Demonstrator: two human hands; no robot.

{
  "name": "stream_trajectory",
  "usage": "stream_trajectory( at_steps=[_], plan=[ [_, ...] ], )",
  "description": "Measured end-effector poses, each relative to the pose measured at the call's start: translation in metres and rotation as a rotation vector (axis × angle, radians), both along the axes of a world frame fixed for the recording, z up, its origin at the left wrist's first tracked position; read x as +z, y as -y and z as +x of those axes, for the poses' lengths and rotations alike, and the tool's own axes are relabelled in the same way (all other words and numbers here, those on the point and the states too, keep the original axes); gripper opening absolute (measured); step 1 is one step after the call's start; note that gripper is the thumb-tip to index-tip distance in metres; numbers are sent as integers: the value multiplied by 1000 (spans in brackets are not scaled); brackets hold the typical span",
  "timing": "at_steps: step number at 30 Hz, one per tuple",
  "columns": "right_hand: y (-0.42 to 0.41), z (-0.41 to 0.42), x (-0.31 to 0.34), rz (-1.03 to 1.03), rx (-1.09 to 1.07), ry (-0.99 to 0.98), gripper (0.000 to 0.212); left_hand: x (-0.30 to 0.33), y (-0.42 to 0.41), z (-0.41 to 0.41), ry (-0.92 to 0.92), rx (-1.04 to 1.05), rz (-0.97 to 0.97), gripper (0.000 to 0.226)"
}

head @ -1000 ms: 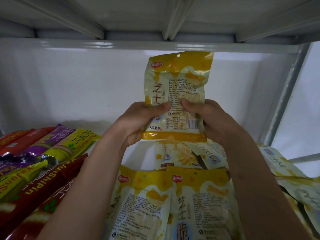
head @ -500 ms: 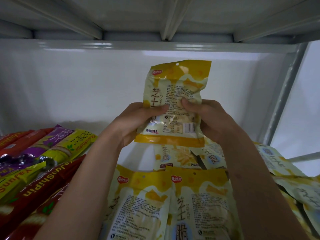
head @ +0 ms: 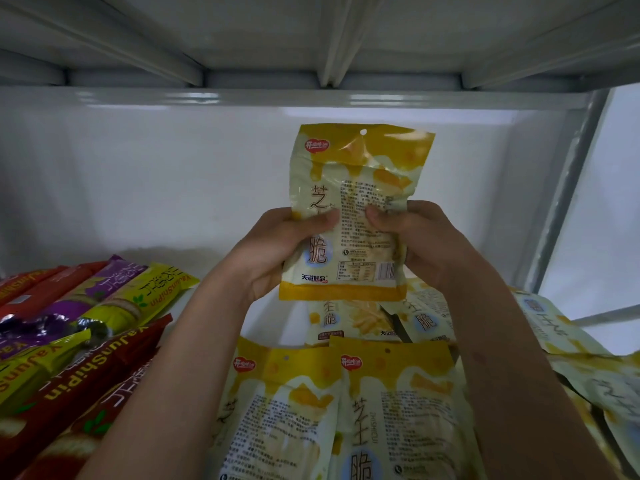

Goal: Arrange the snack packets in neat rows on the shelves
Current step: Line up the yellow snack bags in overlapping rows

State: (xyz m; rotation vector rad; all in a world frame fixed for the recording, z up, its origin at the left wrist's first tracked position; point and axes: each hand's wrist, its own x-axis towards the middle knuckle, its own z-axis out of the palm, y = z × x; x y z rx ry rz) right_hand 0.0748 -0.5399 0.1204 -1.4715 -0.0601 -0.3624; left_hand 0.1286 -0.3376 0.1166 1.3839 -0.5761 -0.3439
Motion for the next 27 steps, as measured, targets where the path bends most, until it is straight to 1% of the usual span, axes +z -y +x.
stream_trajectory(
  at_steps=[3, 5, 7, 10, 13, 18, 21, 24, 27],
  plan=[
    [-1, 0, 2, -8, 25, -16, 24, -1, 1, 1, 18, 81, -32, 36],
    [-2, 0, 3, 4, 94, -20, 31, 0, 1, 1, 30, 108, -43, 31],
    [-3, 1, 3, 27, 130, 1, 38, 0, 0, 0, 54, 113, -37, 35],
    [-4, -1, 2, 71, 61, 51, 33, 1, 0, -2, 51, 93, -44, 43],
    [-6, -2, 1, 106, 54, 55, 35, 1, 0, -2, 41, 74, -51, 36],
    [-8, -4, 3, 74, 63, 29, 38, 0, -1, -1, 80, 84, -97, 29],
    [-11, -6, 5, 59, 68, 41, 34, 1, -3, 0, 72, 86, -138, 35],
    [-14, -4, 6, 56, 2, 62, 29, 4, -9, 0, 63, 70, -127, 39],
    [-15, -2, 3, -12, -87, 95, 23, 8, -11, -2, 17, 47, -130, 38]
  ],
)
